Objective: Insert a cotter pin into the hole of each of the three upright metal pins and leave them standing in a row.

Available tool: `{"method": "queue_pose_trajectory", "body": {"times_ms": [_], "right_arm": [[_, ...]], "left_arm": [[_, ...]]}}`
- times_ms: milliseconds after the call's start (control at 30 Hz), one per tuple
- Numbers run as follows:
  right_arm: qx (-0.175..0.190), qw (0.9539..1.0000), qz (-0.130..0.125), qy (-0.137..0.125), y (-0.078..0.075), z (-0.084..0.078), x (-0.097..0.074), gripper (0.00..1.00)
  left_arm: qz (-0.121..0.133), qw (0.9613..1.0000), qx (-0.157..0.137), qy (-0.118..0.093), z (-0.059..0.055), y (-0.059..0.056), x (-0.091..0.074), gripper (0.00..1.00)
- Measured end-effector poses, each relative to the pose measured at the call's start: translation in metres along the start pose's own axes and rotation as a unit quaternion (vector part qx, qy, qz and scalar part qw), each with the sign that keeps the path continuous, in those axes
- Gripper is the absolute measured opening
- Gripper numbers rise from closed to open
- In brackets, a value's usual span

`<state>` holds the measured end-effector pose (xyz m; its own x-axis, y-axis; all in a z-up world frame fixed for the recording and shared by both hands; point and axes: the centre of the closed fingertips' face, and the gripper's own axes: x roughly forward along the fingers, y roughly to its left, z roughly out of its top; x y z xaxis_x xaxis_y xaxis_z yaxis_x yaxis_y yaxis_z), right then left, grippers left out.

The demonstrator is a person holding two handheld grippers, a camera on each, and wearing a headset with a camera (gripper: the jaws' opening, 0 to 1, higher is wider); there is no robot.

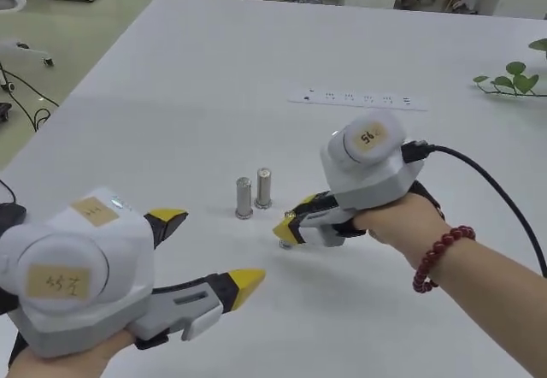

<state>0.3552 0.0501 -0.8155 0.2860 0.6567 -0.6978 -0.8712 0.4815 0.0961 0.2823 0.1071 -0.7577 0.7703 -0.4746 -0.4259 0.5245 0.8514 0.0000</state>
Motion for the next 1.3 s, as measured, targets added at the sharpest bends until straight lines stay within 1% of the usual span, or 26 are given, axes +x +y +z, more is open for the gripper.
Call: {"method": "queue_pose_trajectory", "body": {"times_ms": [167, 367, 600, 767, 1067, 1133, 1300], "right_arm": [[0.007, 1.0, -0.004, -0.004, -0.003, -0.002, -0.004, 0.24], [0.009, 0.9999, -0.007, -0.006, -0.006, -0.003, -0.009, 0.25], [0.017, 0.9997, -0.014, -0.012, -0.016, -0.005, -0.019, 0.28], [0.022, 0.9992, -0.027, -0.018, -0.028, -0.007, -0.028, 0.27], [0.025, 0.9982, -0.054, -0.012, -0.049, -0.019, -0.037, 0.26], [0.021, 0.9976, -0.066, -0.009, -0.056, -0.021, -0.038, 0.26], [0.023, 0.9964, -0.082, -0.001, -0.072, -0.028, -0.038, 0.25]], "left_arm": [[-0.001, 1.0, 0.001, 0.001, -0.001, -0.002, 0.0, 0.65], [-0.001, 1.0, 0.003, 0.0, 0.002, -0.003, 0.0, 0.65], [-0.001, 1.0, 0.003, -0.003, 0.004, -0.003, 0.001, 0.65], [-0.001, 1.0, 0.003, -0.004, 0.004, -0.003, 0.001, 0.65], [0.001, 1.0, 0.002, -0.006, 0.004, 0.0, 0.002, 0.65], [0.002, 1.0, 0.004, -0.007, 0.004, -0.001, 0.002, 0.65], [0.001, 0.9999, 0.004, -0.011, 0.005, -0.001, 0.002, 0.65]]}}
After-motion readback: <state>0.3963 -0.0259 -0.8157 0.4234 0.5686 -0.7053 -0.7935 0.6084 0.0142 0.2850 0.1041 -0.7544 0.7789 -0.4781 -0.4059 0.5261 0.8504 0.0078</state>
